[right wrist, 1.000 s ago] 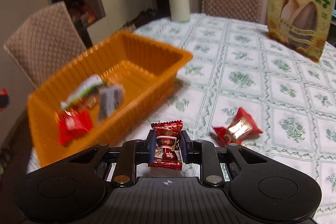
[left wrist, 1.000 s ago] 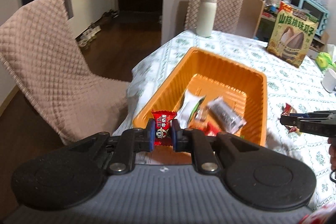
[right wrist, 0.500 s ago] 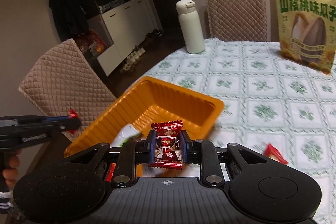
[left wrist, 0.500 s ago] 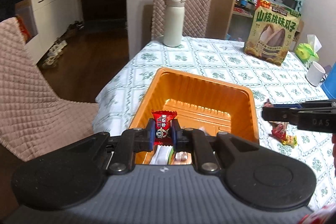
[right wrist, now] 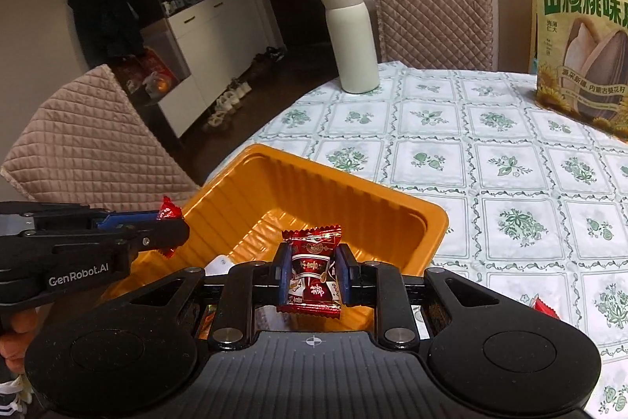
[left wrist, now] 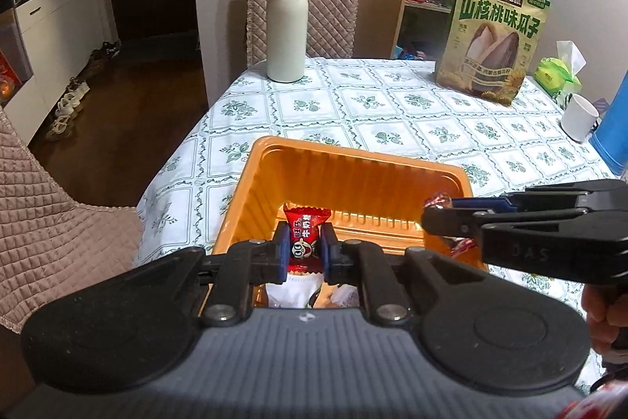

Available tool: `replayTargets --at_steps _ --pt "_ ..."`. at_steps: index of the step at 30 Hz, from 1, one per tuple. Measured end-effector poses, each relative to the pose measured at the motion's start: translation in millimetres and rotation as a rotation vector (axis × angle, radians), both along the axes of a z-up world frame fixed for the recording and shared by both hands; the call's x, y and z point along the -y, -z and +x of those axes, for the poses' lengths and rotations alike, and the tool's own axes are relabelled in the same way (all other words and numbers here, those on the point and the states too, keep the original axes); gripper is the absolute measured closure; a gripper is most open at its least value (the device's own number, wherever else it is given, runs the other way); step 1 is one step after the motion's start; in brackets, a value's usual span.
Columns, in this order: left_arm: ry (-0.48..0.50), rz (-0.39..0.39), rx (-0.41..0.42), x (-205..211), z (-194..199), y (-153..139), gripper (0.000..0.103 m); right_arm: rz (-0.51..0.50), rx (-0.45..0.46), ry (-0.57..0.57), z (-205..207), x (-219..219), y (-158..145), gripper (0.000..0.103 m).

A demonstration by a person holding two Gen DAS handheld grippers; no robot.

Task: Organize snacks
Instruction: 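Carry both candies over the orange tray and open both grippers to drop them, then withdraw both grippers from the tray toward the last red and yellow candies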

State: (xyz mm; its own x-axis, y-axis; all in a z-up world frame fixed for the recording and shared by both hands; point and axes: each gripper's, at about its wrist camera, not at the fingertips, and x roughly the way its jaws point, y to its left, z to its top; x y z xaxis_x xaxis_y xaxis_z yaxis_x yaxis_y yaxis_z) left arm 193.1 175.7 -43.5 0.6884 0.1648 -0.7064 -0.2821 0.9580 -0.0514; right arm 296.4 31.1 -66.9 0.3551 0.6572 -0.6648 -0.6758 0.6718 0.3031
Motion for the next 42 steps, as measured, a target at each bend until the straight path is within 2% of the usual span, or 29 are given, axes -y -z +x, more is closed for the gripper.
replayTargets --at_steps 13,30,32,34,42 --pt "0.022 -0.008 -0.009 -2 7 3 0.089 -0.011 -0.028 0.054 14 -4 6 0.075" --pt "0.035 0.003 -0.008 -2 24 3 0.088 -0.021 -0.032 0.072 8 10 4 0.075" --pt "0.030 0.000 -0.004 -4 24 2 0.085 -0.017 -0.029 0.072 7 12 2 0.075" --pt "0.020 -0.003 -0.003 -5 24 2 0.078 -0.014 -0.029 0.069 5 13 1 0.075" --pt "-0.002 -0.020 -0.011 -6 9 -1 0.075 -0.018 -0.030 0.050 -7 19 -2 0.074"
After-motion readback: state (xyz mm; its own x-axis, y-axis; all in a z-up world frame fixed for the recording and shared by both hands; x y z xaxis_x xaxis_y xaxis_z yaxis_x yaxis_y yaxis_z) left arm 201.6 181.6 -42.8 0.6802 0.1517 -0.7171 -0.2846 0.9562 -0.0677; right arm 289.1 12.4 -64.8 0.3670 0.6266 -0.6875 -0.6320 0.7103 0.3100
